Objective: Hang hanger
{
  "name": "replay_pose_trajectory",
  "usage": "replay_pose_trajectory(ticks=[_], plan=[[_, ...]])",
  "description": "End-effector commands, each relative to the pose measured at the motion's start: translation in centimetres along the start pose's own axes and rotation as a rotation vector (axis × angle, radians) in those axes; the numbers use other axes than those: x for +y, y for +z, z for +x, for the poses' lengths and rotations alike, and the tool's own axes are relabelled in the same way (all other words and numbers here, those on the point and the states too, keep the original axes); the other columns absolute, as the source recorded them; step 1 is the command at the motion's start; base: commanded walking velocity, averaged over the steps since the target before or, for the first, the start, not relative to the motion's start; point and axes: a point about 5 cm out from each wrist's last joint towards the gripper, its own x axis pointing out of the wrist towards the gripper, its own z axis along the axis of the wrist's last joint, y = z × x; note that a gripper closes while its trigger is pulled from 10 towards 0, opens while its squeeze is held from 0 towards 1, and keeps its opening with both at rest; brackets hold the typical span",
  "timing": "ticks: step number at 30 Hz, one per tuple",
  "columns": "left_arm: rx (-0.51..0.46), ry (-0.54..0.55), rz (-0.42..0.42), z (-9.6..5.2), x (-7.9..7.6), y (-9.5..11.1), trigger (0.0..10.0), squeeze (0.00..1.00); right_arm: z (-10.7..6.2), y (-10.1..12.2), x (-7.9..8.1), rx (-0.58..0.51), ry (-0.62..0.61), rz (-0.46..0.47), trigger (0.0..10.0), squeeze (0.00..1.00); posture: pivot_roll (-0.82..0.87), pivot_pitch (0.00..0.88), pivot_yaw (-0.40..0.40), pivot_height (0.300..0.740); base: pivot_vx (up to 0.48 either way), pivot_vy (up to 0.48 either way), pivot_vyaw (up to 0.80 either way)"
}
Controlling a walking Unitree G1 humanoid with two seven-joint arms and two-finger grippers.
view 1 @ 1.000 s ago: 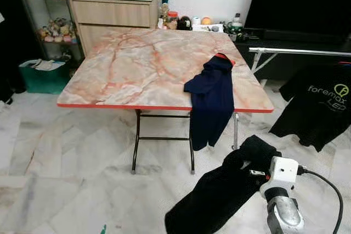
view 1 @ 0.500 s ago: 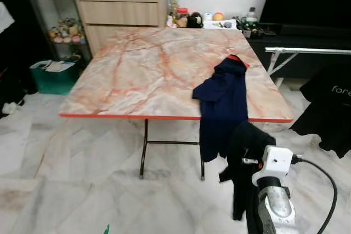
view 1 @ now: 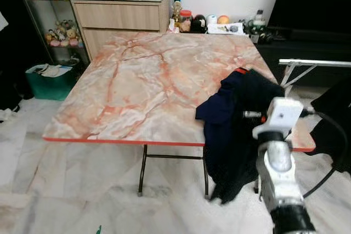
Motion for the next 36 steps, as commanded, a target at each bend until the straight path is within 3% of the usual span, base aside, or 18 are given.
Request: replay_pose_trajectory(ticks=[1, 6, 14, 16, 21, 24, 29, 36], plan=[[0.020, -0.018, 0.011, 0.0, -0.6, -0.6, 10.0, 0.00, 1.6, 2.4, -0.6, -0.087, -0.022, 0.008, 10.0, 0.00, 0.05, 0.000, 0.006, 0.740, 0.341, 0.000, 0.00], [0.008, -0.033, 0.006, 0.3, -1.7, -0.1, 10.0, 0.00, 4.3, 4.6, -0.4, -0.094, -0.009, -0.026, 10.0, 0.00, 0.06, 0.000, -0.007, 0.740, 0.339, 0.000, 0.00], [-0.009, -0.041, 0.001, 0.5, -2.1, 0.8, 10.0, 0.00, 6.0, 4.3, 0.5, 0.003, 0.047, -0.098, 10.0, 0.00, 0.07, 0.000, -0.025, 0.740, 0.339, 0.000, 0.00], [-0.008, -0.040, -0.005, 0.5, -2.0, 0.7, 10.0, 0.00, 6.1, 4.2, 0.6, 0.013, 0.049, -0.078, 10.0, 0.00, 0.07, 0.000, -0.028, 0.740, 0.337, 0.000, 0.00], [0.012, -0.029, -0.004, 0.2, -1.1, -0.1, 10.0, 0.00, 5.2, 1.7, 1.9, 0.142, 0.149, -0.096, 10.0, 0.00, 0.08, 0.000, -0.040, 0.740, 0.340, 0.000, 0.00], [0.022, -0.018, -0.007, 0.1, -0.7, -0.6, 10.0, 0.00, 3.5, -0.9, 1.8, 0.234, 0.157, -0.100, 10.0, 0.00, 0.08, 0.000, -0.046, 0.740, 0.260, 0.000, 0.00], [0.023, -0.017, -0.013, 0.2, -1.1, -0.5, 10.0, 0.00, 2.5, -2.0, 1.1, 0.258, 0.138, -0.095, 10.0, 0.00, 0.07, 0.000, -0.048, 0.740, 0.327, 0.000, 0.00], [0.033, -0.025, 0.019, 0.3, -2.0, -0.5, 10.0, 0.00, 2.0, -1.8, 1.5, 0.232, 0.151, -0.071, 10.0, 0.00, 0.08, 0.000, -0.052, 0.740, 0.196, 0.000, 0.00]])
